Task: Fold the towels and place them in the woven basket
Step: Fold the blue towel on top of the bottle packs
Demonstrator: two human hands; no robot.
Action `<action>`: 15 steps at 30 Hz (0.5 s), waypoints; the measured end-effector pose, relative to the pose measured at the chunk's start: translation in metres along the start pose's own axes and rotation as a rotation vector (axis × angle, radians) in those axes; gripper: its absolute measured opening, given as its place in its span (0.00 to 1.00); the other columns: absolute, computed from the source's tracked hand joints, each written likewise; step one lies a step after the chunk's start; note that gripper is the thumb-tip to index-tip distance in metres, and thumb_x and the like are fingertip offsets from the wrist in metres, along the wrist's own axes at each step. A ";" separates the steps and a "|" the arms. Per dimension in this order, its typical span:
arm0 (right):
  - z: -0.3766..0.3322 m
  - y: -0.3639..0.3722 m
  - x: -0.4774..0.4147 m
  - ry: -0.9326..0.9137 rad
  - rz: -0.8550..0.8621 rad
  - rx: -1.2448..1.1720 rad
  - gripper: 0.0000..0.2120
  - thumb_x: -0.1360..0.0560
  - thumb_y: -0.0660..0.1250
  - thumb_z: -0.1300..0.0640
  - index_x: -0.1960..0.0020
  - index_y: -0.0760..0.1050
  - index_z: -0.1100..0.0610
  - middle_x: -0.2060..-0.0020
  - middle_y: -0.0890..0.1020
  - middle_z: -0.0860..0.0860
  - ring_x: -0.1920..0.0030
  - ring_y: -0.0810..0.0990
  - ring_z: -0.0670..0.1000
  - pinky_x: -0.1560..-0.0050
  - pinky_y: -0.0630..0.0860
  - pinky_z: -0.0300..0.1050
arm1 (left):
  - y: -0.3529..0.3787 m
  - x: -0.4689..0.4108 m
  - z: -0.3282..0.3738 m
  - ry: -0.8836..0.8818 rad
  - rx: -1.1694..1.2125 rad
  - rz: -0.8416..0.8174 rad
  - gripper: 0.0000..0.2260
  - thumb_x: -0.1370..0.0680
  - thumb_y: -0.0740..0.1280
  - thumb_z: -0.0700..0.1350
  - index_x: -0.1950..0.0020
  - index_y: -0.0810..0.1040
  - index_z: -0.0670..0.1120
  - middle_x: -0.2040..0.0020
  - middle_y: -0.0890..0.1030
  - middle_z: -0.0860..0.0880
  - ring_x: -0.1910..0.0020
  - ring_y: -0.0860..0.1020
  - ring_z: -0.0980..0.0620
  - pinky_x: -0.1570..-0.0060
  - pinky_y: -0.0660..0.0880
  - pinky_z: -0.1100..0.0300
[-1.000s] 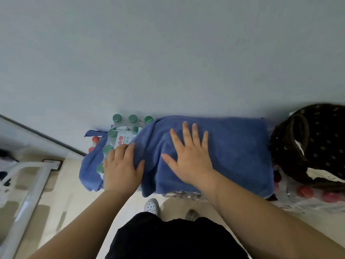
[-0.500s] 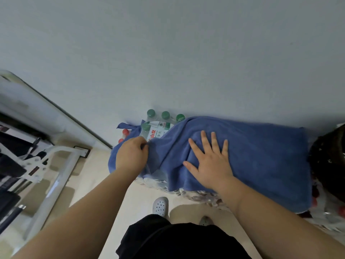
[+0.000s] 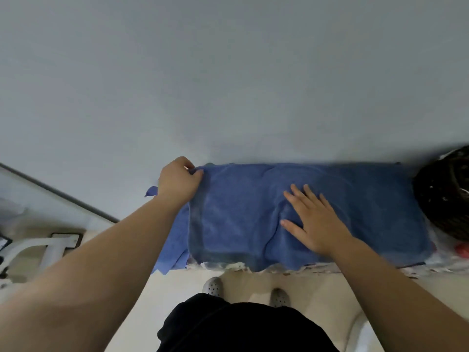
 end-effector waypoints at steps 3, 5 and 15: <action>-0.036 -0.011 -0.006 0.093 0.066 -0.065 0.42 0.28 0.38 0.27 0.19 0.50 0.46 0.19 0.52 0.53 0.20 0.49 0.57 0.22 0.50 0.57 | 0.014 0.015 -0.023 -0.121 0.178 -0.144 0.13 0.27 0.70 0.55 0.51 0.78 0.47 0.60 0.80 0.52 0.58 0.79 0.49 0.61 0.71 0.57; -0.070 -0.012 -0.011 0.067 0.093 -0.076 0.40 0.26 0.40 0.28 0.20 0.54 0.46 0.20 0.54 0.54 0.21 0.53 0.58 0.23 0.55 0.58 | 0.018 0.029 -0.037 -0.155 0.303 -0.208 0.13 0.26 0.70 0.51 0.53 0.77 0.42 0.64 0.79 0.50 0.64 0.76 0.50 0.64 0.70 0.57; -0.179 -0.007 -0.054 -0.022 0.094 -0.276 0.30 0.20 0.51 0.38 0.23 0.65 0.52 0.27 0.70 0.51 0.26 0.64 0.55 0.27 0.64 0.55 | 0.013 0.052 -0.074 -0.083 0.652 -0.553 0.22 0.26 0.68 0.38 0.35 0.73 0.57 0.52 0.80 0.42 0.60 0.78 0.49 0.55 0.78 0.49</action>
Point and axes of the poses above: each hand's wrist, its own x-axis away from the middle knuckle, its own y-axis out of the palm, z = x × y, the point moved 1 cm from there along -x, towards the middle knuckle
